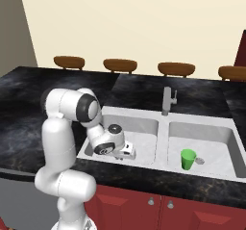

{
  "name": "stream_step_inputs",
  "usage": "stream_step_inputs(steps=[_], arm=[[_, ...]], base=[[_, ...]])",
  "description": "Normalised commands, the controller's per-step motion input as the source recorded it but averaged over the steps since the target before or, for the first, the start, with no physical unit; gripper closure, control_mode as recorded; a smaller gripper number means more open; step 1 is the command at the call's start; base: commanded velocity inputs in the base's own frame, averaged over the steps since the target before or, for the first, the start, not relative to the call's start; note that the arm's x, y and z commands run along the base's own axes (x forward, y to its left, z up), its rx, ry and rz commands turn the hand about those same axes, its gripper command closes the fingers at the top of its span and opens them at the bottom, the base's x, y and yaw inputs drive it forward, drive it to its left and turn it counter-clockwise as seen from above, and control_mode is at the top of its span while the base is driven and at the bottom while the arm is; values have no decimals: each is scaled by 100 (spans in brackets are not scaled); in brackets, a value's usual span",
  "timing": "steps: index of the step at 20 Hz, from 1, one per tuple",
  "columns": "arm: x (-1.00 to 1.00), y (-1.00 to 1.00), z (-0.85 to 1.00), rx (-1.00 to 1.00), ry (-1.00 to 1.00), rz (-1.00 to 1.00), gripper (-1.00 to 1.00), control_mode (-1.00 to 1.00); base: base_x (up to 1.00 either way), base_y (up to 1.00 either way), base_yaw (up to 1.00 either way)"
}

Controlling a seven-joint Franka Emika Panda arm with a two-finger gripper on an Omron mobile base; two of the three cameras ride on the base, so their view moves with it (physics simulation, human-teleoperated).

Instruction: Move any existing items from the left basin to the right basin for drying. Then move the mug from the counter to the left basin of the sink for washing.

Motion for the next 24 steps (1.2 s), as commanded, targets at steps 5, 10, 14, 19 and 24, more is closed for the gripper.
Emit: stream_step_inputs(steps=[5, 10, 14, 19, 24], arm=[[2, 0, -11, 0, 0, 0, 100, -100], [6, 0, -11, 0, 0, 0, -100, -100], [0, 0, -1, 0, 0, 0, -100, -100], [-4, 0, 14, 0, -1, 0, -100, -100], [-2, 5, 40, 0, 0, 0, -100, -100]], base=[[0, 0, 0], [0, 0, 0], [0, 0, 0], [0, 0, 0], [0, 0, 0]])
